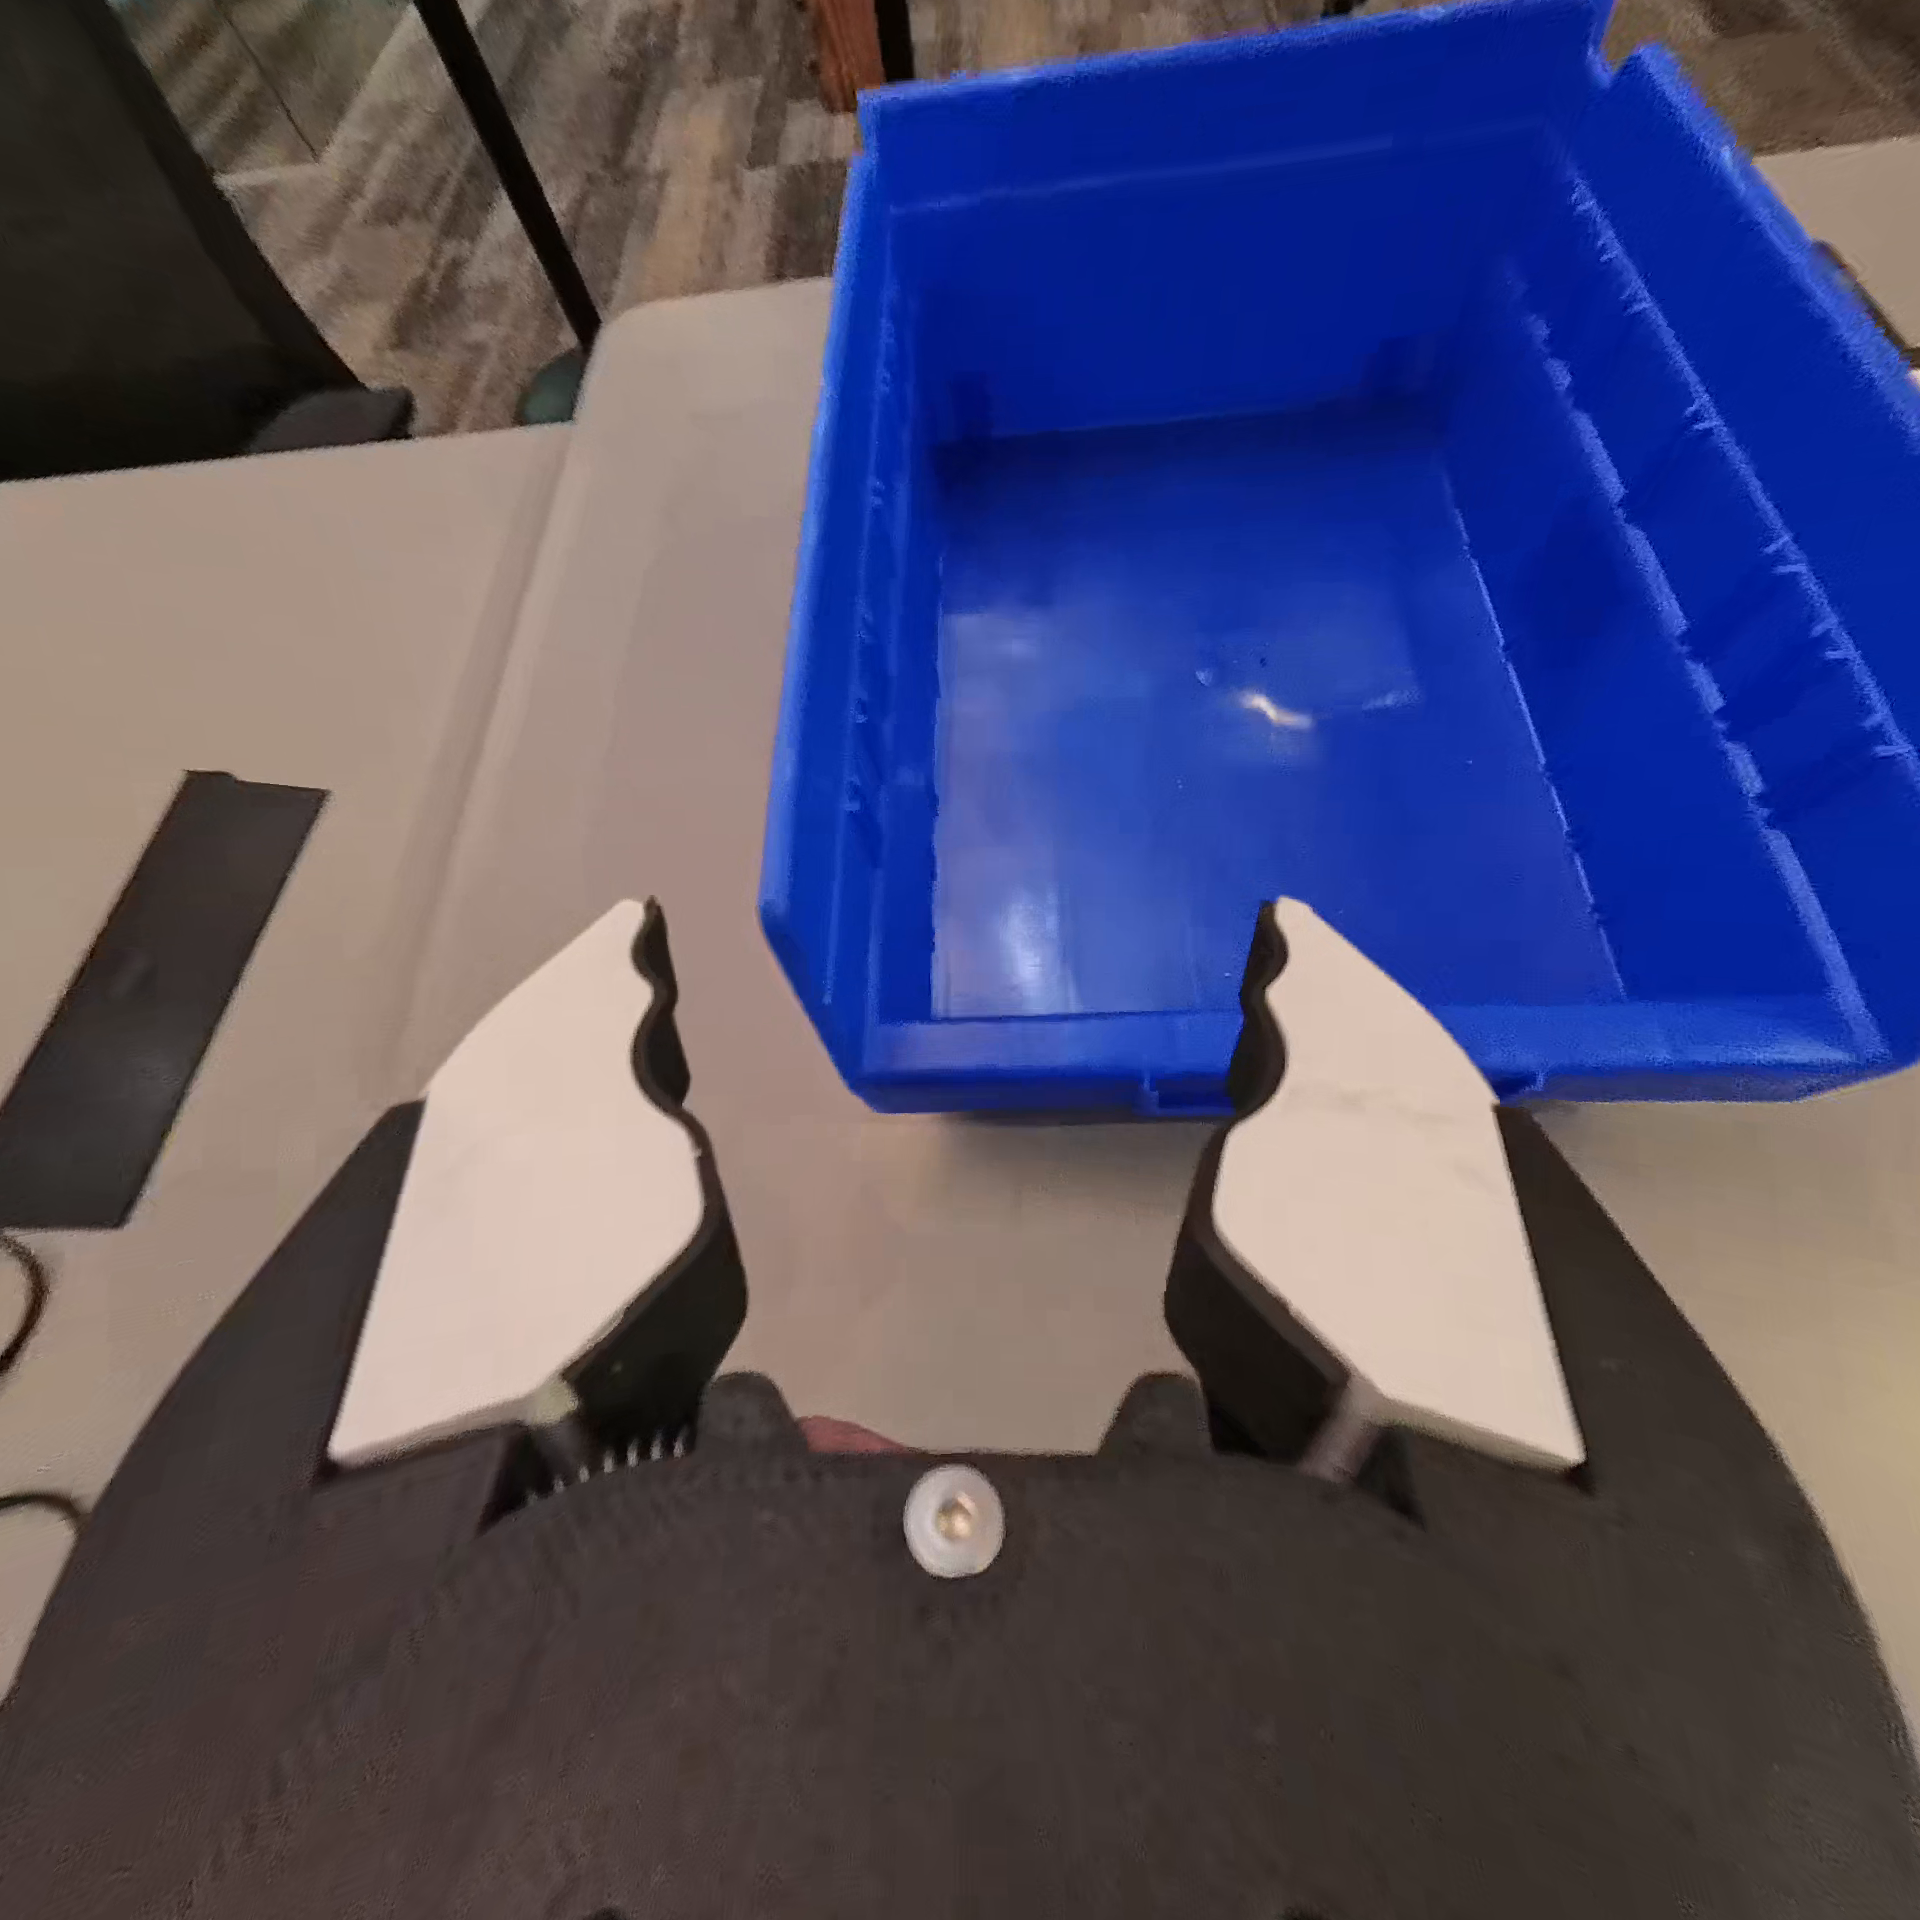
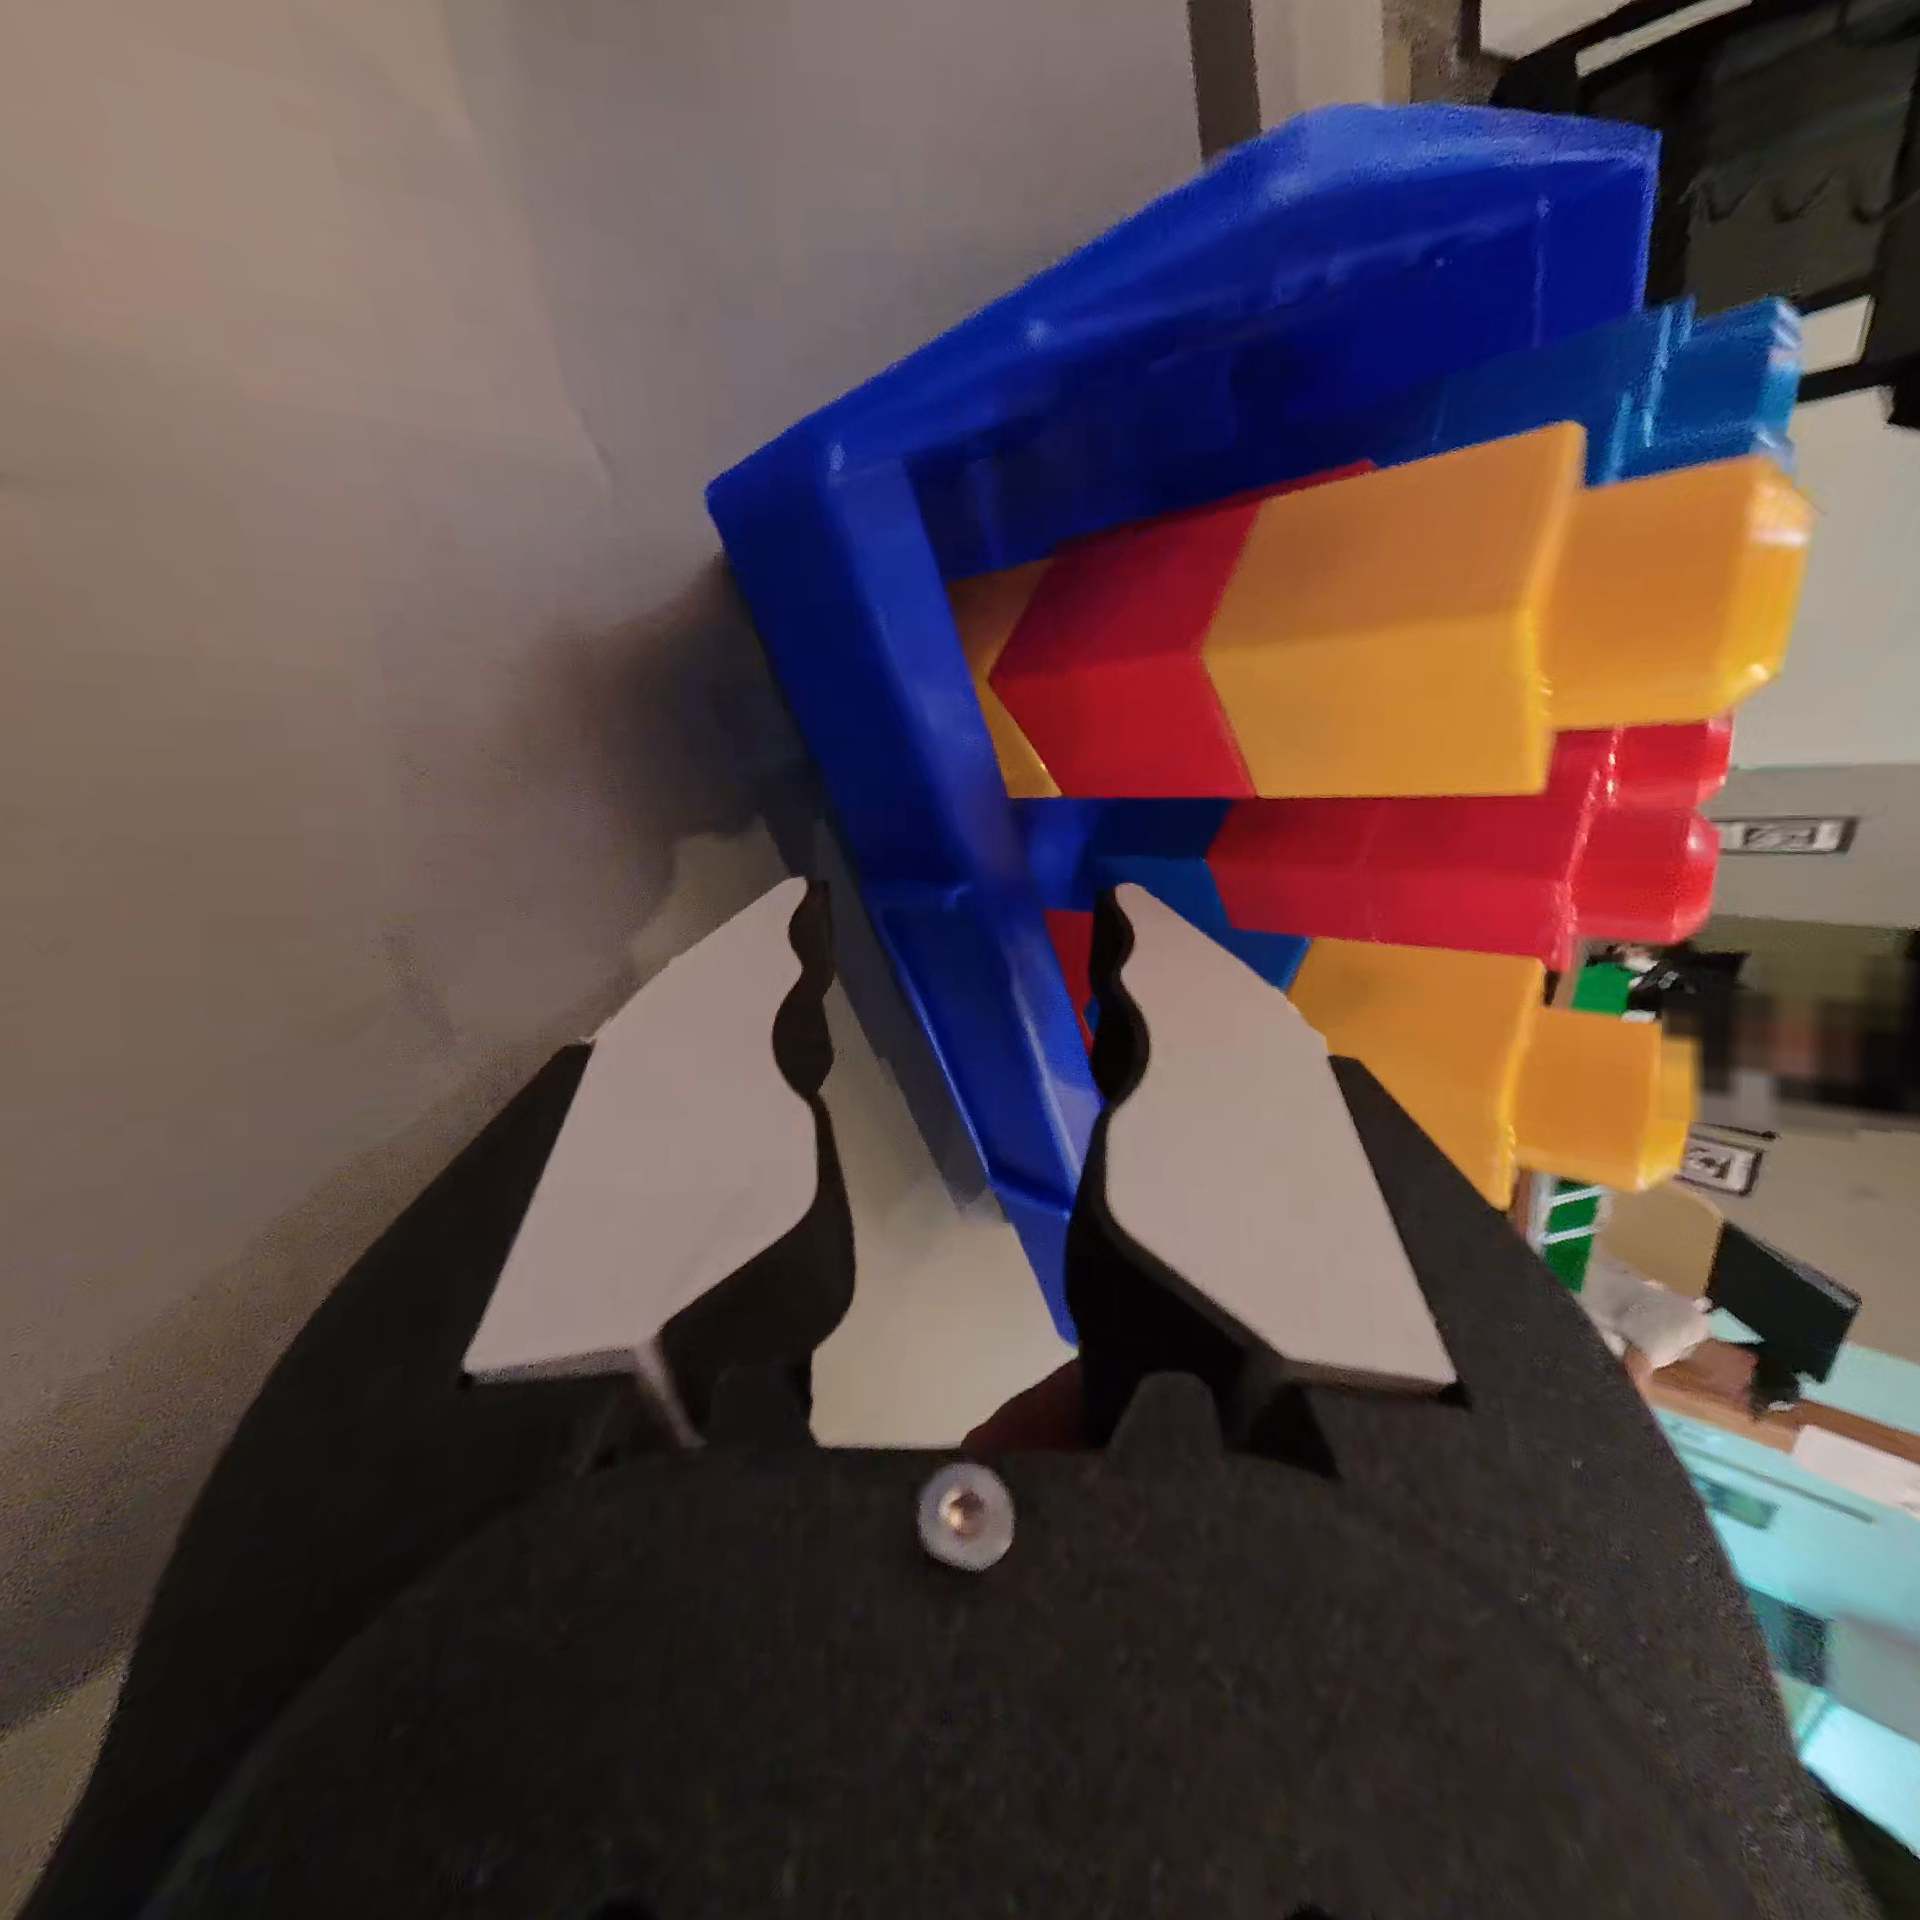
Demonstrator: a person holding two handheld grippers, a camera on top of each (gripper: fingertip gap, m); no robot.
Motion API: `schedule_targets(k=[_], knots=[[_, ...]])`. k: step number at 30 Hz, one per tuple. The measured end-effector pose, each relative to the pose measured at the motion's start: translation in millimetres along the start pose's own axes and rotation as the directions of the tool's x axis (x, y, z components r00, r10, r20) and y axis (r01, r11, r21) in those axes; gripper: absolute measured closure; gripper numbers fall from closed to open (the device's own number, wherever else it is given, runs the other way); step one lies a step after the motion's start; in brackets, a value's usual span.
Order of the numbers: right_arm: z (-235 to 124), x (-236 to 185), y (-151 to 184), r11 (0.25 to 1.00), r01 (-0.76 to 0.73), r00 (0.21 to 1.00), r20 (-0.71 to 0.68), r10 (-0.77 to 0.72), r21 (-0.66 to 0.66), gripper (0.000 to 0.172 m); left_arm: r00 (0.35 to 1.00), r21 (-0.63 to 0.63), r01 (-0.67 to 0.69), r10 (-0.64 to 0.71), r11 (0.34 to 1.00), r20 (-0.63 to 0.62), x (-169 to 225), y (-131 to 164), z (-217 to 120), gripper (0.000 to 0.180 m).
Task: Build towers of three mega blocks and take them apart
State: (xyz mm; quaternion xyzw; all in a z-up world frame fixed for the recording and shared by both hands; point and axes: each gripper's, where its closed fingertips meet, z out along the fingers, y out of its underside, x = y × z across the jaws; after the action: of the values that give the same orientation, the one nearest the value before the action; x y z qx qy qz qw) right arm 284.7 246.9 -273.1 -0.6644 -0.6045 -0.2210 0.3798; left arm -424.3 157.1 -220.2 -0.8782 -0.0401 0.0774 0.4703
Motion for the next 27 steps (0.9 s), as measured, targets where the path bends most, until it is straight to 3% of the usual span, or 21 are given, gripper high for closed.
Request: schedule_targets(k=[5, 7, 10, 13, 27], knots=[[13.6, 0.1, 1.3, 0.998, 0.053, 0.998, -0.025, -0.054, -0.031, 0.131, 0.999, -0.088, 0.015, -0.018, 0.996, -0.031, 4.1, 12.1, 31.2, 0.081], [15.2, 0.8, 0.4, 0.997, 0.067, 0.997, -0.024, -0.068, -0.033, 0.136, 1.0, -0.096, 0.007, -0.008, 0.995, -0.016, 0.6, 13.2, 36.9, 0.091], [16.2, 1.0, -1.4, 0.995, 0.092, 0.995, -0.033, -0.093, -0.022, 0.137, 0.999, -0.122, 0.04, -0.042, 0.992, -0.015, -7.0, 18.0, 42.6, 0.118], [15.8, 0.4, -2.2, 0.994, 0.11, 0.994, -0.024, -0.11, -0.014, 0.137, 0.997, -0.125, 0.063, -0.068, 0.99, -0.039, -15.0, 18.7, 41.1, 0.176], [-6.5, -26.4, -28.8, 0.992, 0.124, 0.992, -0.017, -0.123, 0.028, 0.138, 0.996, -0.156, -0.02, 0.007, 0.988, -0.087, -5.5, 25.6, 31.3, 0.178]])
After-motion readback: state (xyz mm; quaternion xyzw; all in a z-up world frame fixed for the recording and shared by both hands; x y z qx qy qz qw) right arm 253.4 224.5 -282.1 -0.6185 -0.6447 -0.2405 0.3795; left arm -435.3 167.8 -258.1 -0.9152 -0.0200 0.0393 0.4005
